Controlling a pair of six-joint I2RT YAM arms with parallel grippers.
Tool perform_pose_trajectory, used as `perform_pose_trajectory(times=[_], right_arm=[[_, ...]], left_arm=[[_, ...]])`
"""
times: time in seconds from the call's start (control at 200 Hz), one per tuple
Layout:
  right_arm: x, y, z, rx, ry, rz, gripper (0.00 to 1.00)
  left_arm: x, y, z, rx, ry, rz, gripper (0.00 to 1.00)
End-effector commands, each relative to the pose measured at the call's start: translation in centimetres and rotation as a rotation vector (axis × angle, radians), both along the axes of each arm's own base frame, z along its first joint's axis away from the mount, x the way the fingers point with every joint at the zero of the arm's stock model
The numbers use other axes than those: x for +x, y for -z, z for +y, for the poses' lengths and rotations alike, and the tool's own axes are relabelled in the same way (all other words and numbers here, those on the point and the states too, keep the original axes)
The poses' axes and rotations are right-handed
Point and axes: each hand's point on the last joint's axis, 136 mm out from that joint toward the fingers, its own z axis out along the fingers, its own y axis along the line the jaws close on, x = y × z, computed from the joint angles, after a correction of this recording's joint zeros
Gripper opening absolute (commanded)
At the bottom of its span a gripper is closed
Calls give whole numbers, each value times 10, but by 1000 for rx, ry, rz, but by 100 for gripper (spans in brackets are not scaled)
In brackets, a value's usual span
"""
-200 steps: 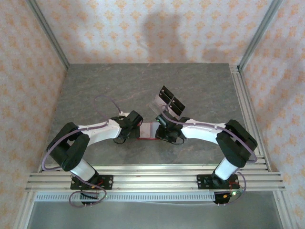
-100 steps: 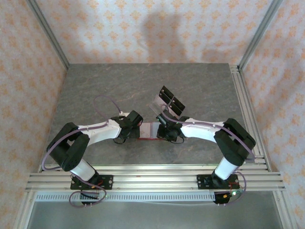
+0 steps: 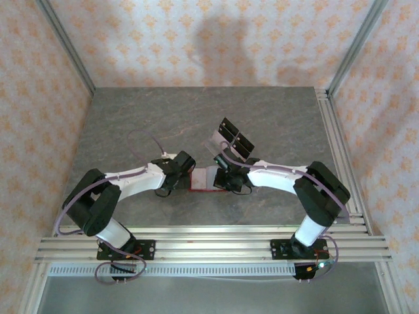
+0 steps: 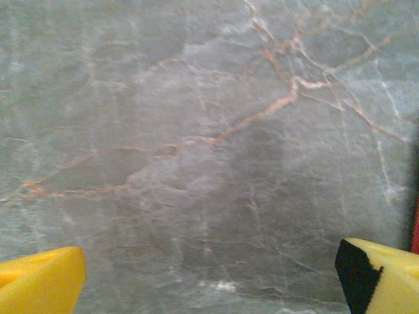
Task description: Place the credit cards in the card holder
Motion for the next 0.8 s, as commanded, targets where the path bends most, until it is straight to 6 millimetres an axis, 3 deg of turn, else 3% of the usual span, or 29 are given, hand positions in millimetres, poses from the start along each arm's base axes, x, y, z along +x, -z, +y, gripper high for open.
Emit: perform_pose_trajectory(times=[0.0,0.13,0.325,0.525,0.741,0.796], right_arm=[[11,-35,15,71,-35,-62,0],[15,-48,30,103,-88,-70,0],[21,-48,54,129,-144,-58,0],[25,-35,83,148,-197,-29,0],[36,-19,109,181,-216,3,0],[39,-18,117,202,-222,8,14]], left_arm=[[9,-25,18,46,-70,-63,100],[13,-33,15,31,-70,-75,100],[14,-34,11,4,-67,-77,100],[11,-34,13,-2,-81,-78,100],[7,-51,30,23,-153,-157,100],[6,-55,32,21,-163,-174,100]])
